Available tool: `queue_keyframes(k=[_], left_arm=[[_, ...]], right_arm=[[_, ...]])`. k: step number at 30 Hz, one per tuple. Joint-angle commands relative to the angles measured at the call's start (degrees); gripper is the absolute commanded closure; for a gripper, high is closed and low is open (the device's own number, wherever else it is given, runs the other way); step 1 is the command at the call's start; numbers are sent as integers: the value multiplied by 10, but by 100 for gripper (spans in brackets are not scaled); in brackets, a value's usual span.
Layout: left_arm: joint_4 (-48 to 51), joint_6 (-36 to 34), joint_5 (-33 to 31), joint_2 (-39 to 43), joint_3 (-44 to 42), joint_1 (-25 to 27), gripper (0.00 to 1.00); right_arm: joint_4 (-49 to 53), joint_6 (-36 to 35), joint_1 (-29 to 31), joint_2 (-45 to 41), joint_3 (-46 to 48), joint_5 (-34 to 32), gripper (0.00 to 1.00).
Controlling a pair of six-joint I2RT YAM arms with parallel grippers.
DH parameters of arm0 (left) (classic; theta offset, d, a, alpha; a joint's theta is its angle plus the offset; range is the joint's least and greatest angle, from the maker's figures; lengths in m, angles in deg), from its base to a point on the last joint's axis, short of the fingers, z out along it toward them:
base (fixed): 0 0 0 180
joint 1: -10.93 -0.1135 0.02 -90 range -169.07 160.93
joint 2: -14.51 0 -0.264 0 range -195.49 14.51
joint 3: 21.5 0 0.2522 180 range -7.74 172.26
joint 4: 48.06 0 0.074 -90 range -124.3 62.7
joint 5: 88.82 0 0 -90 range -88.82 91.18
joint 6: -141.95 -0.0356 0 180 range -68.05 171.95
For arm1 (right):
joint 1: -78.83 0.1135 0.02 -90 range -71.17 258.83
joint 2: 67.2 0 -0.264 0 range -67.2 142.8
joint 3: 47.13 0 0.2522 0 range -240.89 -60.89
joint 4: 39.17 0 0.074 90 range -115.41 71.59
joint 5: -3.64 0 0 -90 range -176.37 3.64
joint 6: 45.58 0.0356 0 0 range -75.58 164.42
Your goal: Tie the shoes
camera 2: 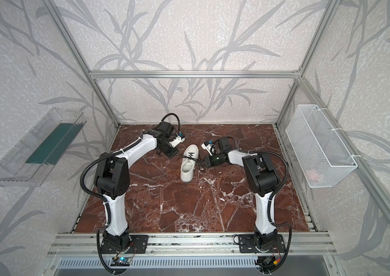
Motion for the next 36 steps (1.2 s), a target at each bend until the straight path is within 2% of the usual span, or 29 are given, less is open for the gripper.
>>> queue_keyframes(k=[1,6,11,13,15,18,23,28,31,36], left_arm=[[12,-53,-121,-3,8,-10,100],[22,-102,-196,-17,10,6,100],[-20,-144,-229,-5,-30,17,100],[-32,-137,-232,-3,-34,17,100],[-34,-118,-190,3,-29,13,99],[-24,-121,-72,18,-31,13,86],[-25,-123,37,39,-56,10,68],[-67,-93,89,70,-88,-2,56],[-103,-111,125,98,-117,-4,46],[-214,-126,118,137,-187,-5,43]], right_arm=[[59,-18,-5,9,-6,-7,100],[67,-22,-4,8,-7,-17,100],[66,-20,-4,10,-9,-17,100],[70,-22,-4,11,-12,-13,100],[79,-28,-2,11,-17,-9,100],[82,-31,-1,10,-21,-1,100],[105,-48,8,1,-39,7,100],[123,-59,9,10,-60,22,100],[140,-73,9,15,-69,27,100],[157,-85,9,17,-82,26,100]])
